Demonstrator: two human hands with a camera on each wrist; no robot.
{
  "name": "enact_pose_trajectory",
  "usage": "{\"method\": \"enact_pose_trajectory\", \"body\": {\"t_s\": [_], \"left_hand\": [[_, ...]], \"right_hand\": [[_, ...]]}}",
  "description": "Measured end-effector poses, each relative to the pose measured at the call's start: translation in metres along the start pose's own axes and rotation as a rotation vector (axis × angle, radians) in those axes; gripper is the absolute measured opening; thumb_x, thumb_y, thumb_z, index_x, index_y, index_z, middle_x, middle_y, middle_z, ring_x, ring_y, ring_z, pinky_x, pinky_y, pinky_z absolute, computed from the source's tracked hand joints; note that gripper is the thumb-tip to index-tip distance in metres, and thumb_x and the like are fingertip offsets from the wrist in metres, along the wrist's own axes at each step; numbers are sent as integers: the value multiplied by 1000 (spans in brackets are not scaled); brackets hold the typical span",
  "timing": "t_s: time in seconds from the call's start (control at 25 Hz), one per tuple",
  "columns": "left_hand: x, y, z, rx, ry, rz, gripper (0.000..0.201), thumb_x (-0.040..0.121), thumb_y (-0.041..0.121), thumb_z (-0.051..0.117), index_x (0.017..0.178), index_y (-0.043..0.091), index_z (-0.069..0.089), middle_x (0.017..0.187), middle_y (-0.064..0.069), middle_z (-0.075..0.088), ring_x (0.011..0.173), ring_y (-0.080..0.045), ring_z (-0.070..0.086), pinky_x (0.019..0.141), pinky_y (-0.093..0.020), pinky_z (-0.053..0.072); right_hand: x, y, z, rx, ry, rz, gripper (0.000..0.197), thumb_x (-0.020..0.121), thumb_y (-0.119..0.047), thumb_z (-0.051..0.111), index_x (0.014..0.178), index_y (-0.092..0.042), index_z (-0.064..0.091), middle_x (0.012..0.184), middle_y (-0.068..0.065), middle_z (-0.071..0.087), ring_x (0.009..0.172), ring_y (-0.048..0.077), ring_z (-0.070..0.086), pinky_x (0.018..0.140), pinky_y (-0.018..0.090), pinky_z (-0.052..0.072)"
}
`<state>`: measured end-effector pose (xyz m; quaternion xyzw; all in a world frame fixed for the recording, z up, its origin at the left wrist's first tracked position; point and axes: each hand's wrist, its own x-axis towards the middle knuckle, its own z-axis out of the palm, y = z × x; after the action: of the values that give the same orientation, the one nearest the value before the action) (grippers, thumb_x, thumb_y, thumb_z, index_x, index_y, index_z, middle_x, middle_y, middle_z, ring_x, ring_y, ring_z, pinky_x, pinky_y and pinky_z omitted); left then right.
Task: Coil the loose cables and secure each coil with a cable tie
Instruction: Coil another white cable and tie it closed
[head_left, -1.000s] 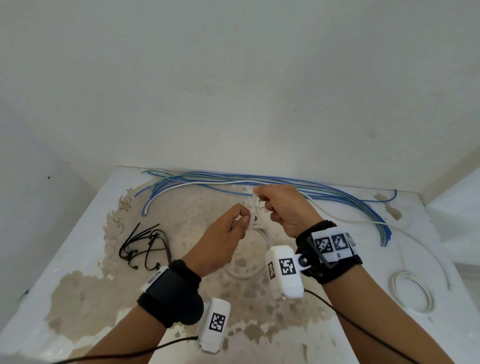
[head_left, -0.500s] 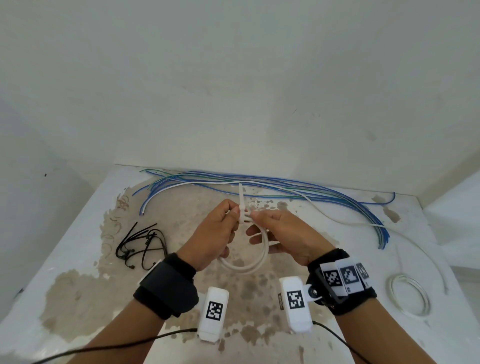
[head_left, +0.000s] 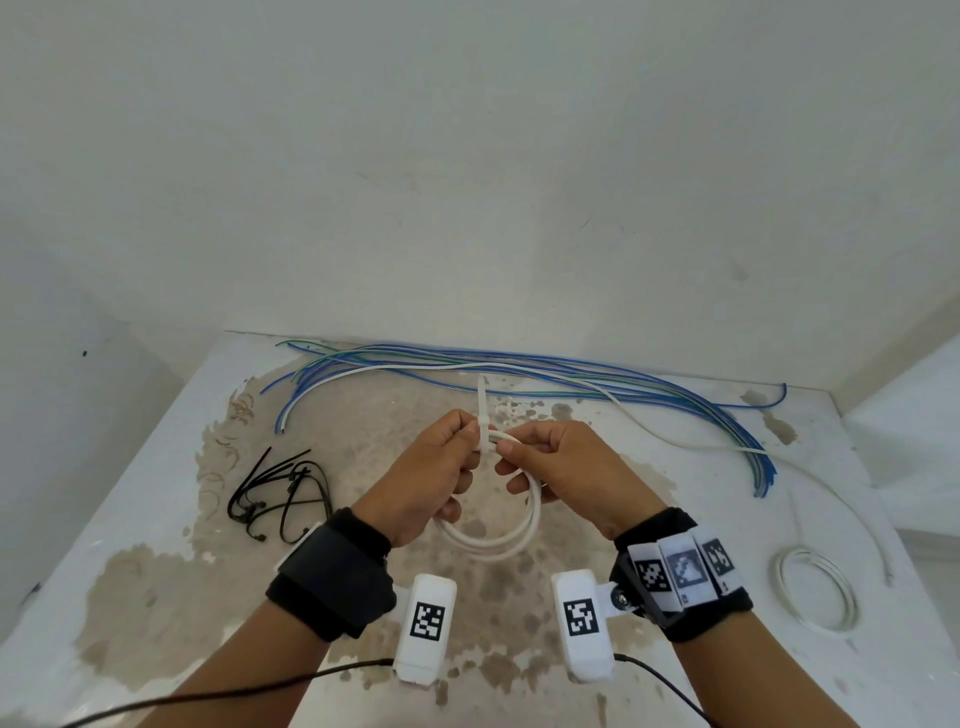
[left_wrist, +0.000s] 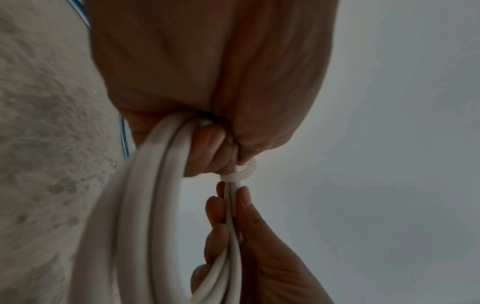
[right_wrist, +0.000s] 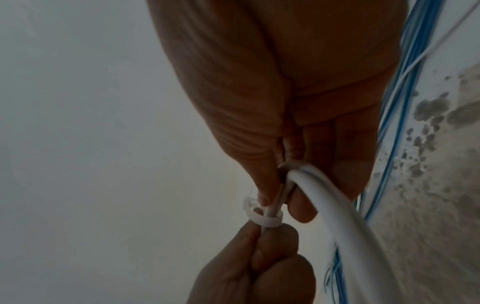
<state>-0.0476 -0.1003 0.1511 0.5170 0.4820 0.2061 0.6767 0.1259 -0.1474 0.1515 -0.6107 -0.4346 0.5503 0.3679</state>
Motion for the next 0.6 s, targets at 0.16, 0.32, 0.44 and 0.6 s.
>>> {"method": "enact_pose_trajectory", "body": {"t_s": [0.16, 0.32, 0.44, 0.6], "left_hand": [[1, 1, -2, -31, -33, -22, 17, 108, 26, 38, 106, 15, 50, 64, 10, 36, 50, -7, 22, 42, -20, 21], [0, 2, -7, -25, -27, -20, 15, 107, 27, 38, 104, 19, 50, 64, 10, 36, 51, -8, 21, 41, -20, 20], [-2, 4, -8, -15, -35, -26, 17, 108, 28, 39, 101, 18, 51, 65, 8, 36, 51, -8, 22, 40, -20, 21], [-2, 4, -5, -26, -37, -32, 15, 107, 26, 38, 98, 19, 49, 65, 8, 34, 51, -8, 20, 40, -19, 19]], "right_hand": [[0, 4, 7, -205, 75, -109, 16, 102, -31, 59, 98, -24, 73, 85, -4, 77, 64, 6, 69, 63, 20, 51], [-6, 6, 11, -203, 83, -172, 18, 103, -34, 58, 101, -29, 75, 86, -4, 76, 65, 9, 69, 63, 20, 52], [-8, 7, 7, -106, 8, -161, 19, 99, -31, 64, 115, -29, 75, 89, -1, 77, 69, 13, 72, 65, 22, 56], [-9, 6, 6, 26, 20, -84, 21, 97, -26, 68, 116, -28, 76, 88, 0, 77, 70, 9, 70, 65, 21, 56]]}}
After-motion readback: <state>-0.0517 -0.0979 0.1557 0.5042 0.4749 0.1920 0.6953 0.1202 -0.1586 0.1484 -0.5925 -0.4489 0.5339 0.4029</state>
